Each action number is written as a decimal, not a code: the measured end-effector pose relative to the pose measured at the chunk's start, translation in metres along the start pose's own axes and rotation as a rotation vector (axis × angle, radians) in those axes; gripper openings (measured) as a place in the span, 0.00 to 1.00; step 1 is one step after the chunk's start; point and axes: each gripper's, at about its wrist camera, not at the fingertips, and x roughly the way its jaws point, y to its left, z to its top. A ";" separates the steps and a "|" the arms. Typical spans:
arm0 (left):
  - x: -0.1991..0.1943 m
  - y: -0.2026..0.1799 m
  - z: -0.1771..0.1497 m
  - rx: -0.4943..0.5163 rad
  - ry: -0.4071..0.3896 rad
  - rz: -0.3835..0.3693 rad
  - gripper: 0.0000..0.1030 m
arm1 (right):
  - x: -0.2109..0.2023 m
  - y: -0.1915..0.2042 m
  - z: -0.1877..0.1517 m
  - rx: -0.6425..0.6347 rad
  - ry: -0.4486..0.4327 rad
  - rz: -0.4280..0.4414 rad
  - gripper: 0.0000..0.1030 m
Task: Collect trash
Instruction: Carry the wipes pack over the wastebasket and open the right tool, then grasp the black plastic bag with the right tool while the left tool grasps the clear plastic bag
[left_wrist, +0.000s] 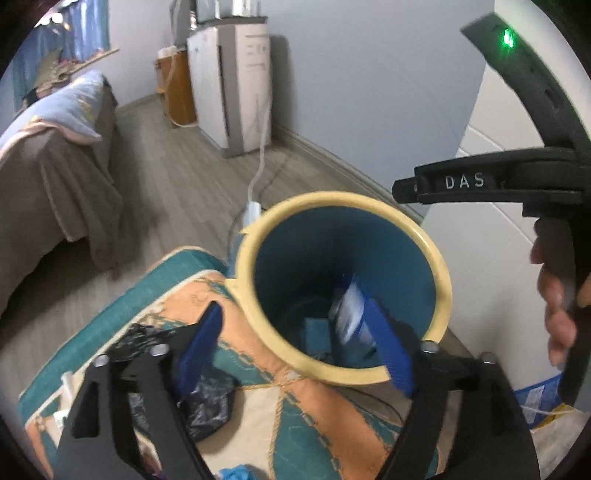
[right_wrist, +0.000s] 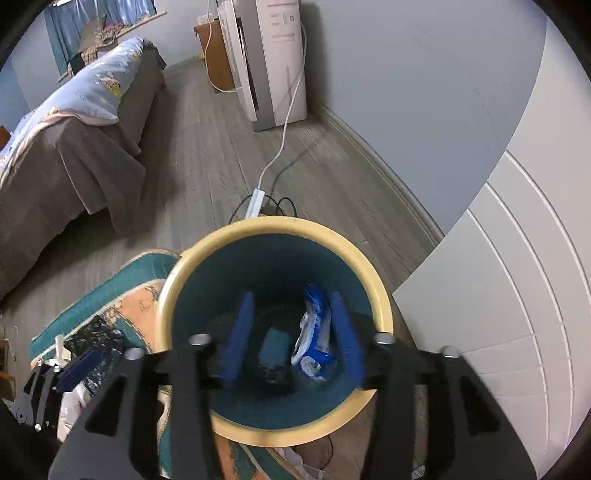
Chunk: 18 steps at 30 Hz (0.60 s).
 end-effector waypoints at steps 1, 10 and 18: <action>-0.006 0.004 0.000 -0.010 -0.010 0.009 0.84 | -0.003 0.003 0.000 -0.003 -0.007 0.008 0.68; -0.068 0.047 -0.018 -0.062 -0.044 0.147 0.91 | -0.028 0.045 0.000 -0.090 -0.056 0.109 0.94; -0.132 0.102 -0.049 -0.134 -0.053 0.258 0.92 | -0.043 0.094 -0.007 -0.185 -0.071 0.195 0.94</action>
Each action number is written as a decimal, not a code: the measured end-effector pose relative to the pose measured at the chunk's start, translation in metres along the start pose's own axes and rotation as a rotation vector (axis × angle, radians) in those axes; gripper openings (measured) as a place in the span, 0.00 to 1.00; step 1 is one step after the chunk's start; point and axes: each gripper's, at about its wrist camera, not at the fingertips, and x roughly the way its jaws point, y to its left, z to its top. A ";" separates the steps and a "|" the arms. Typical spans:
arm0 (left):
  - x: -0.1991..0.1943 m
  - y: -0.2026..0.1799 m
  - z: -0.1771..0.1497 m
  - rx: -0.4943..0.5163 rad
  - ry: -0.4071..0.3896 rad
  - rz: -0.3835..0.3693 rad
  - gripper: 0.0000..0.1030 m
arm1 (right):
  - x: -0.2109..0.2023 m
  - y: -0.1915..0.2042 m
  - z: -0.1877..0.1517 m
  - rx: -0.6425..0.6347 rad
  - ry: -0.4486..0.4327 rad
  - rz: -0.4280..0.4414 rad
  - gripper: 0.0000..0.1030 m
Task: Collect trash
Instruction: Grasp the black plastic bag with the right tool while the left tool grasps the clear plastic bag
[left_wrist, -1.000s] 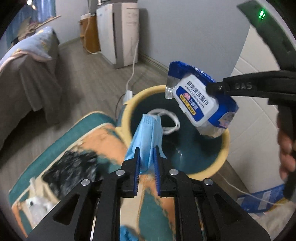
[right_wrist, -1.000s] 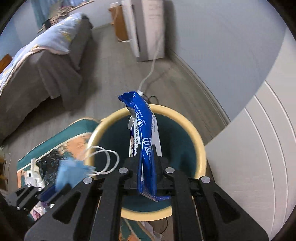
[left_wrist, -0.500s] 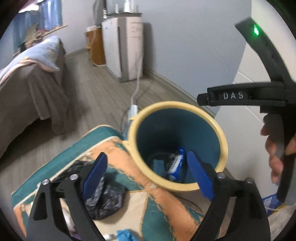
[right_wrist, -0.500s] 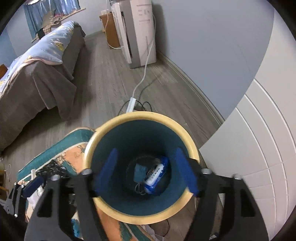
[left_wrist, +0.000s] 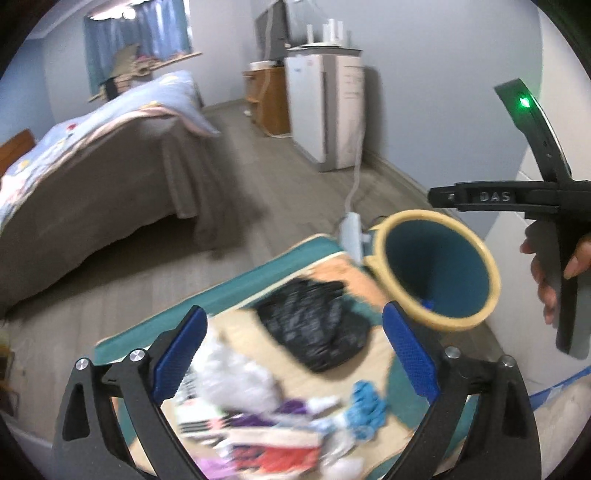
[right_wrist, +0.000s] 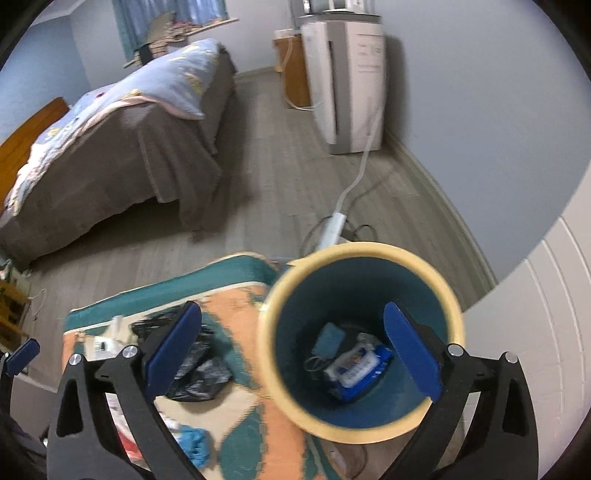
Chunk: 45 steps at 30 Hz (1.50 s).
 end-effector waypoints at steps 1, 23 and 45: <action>-0.006 0.010 -0.004 -0.008 0.001 0.016 0.92 | 0.000 0.008 0.000 -0.018 0.001 0.007 0.94; 0.021 0.125 -0.083 -0.229 0.130 0.150 0.93 | 0.069 0.113 -0.041 -0.182 0.214 0.025 0.94; 0.103 0.079 -0.091 -0.186 0.279 -0.046 0.91 | 0.162 0.118 -0.082 -0.177 0.432 0.031 0.89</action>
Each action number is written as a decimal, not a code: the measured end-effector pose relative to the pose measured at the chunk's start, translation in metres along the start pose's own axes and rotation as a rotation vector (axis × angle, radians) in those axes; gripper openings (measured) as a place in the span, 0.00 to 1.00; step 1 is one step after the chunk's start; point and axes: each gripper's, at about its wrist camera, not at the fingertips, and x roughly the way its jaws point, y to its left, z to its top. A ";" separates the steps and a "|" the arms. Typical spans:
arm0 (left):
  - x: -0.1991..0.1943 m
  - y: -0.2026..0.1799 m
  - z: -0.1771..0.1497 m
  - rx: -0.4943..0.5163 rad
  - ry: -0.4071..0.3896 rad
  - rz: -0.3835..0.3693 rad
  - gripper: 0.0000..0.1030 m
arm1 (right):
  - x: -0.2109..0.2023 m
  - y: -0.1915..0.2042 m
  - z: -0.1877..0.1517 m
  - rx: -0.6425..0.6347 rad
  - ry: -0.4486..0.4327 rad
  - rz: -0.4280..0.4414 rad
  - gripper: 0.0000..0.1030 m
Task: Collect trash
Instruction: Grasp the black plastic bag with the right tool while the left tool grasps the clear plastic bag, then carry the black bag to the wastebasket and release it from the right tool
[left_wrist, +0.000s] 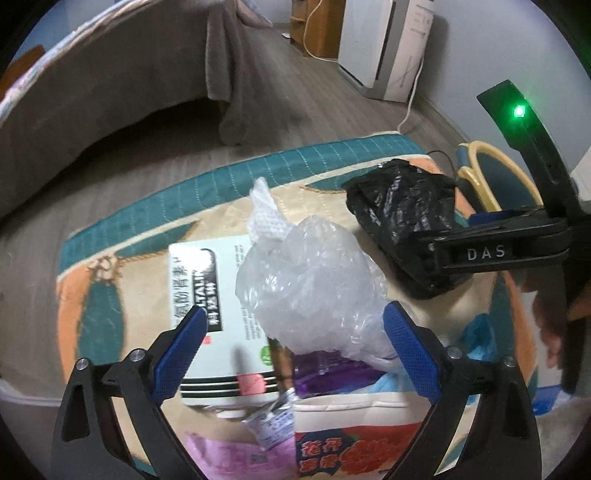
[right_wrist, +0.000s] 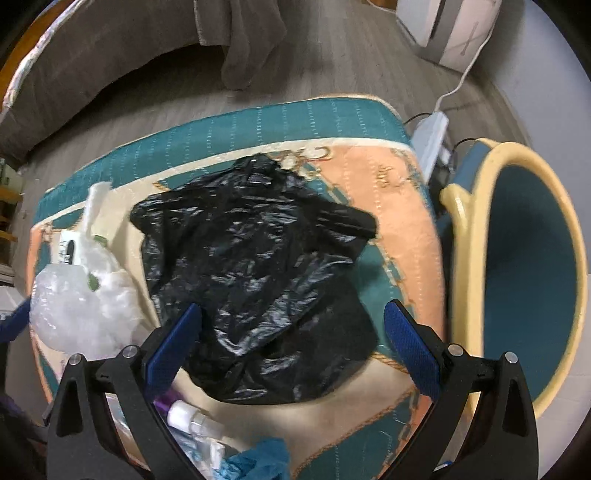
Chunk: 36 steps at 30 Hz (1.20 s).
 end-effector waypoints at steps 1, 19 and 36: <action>0.000 0.001 0.000 -0.001 0.002 -0.011 0.89 | -0.001 -0.001 0.000 0.006 0.000 0.017 0.78; -0.053 -0.002 0.008 0.060 -0.089 -0.056 0.12 | -0.070 -0.003 -0.001 0.030 -0.128 0.162 0.01; -0.135 -0.010 0.015 0.045 -0.300 -0.082 0.11 | -0.175 -0.027 -0.040 0.023 -0.366 0.116 0.00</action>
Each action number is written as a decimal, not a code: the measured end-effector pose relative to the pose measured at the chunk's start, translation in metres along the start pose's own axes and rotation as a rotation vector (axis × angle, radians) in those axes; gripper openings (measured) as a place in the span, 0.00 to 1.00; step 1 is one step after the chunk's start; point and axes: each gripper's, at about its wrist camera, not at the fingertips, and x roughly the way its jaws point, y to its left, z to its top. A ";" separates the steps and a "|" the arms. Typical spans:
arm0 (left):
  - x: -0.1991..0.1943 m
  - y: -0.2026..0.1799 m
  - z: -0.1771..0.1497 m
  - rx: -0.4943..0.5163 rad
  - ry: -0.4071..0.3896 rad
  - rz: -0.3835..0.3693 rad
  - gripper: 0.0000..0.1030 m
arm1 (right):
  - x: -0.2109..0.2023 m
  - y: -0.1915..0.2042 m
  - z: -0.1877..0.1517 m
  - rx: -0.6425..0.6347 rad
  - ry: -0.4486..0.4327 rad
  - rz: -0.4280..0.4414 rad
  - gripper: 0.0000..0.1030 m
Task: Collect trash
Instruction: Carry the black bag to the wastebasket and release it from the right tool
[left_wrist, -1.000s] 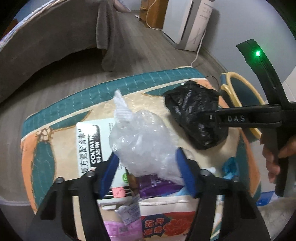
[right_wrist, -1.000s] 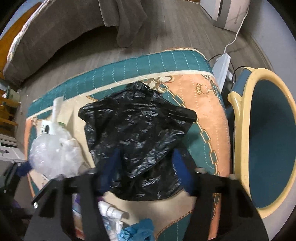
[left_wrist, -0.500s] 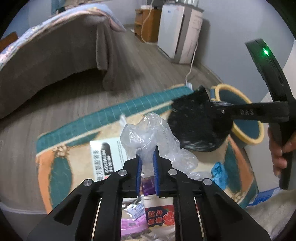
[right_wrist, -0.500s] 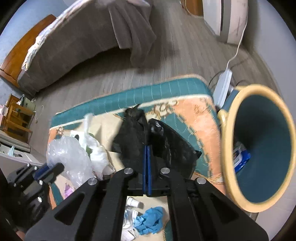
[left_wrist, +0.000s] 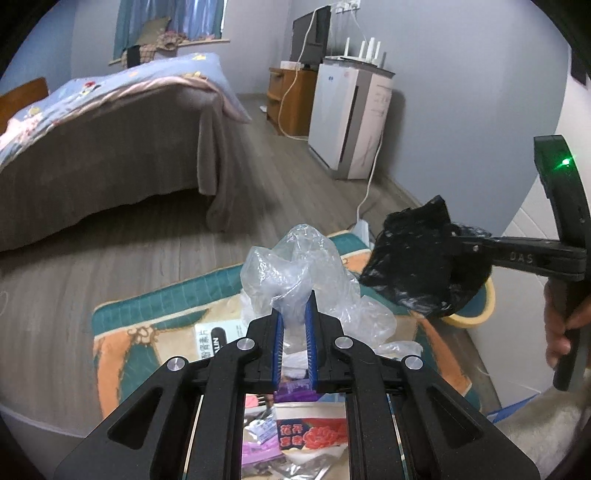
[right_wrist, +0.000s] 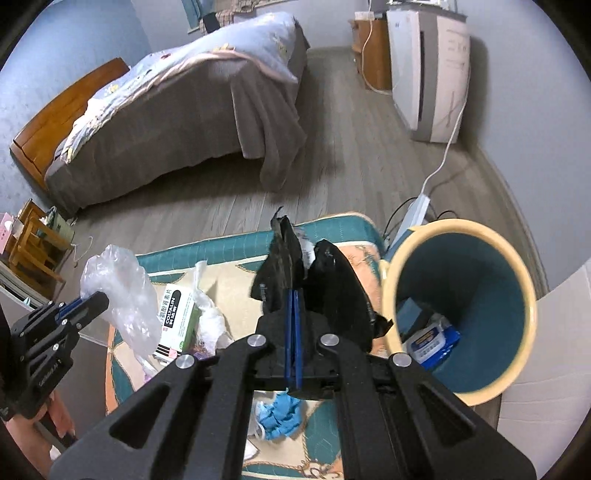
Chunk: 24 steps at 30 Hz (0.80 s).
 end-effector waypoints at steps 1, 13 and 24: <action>-0.001 -0.002 0.000 0.005 -0.003 -0.001 0.11 | -0.005 -0.005 -0.001 0.008 -0.009 0.001 0.00; 0.018 -0.047 0.004 0.110 0.011 -0.037 0.11 | -0.023 -0.073 0.007 0.132 -0.056 -0.030 0.00; 0.080 -0.121 0.009 0.161 0.084 -0.137 0.11 | -0.016 -0.157 0.015 0.202 -0.048 -0.196 0.00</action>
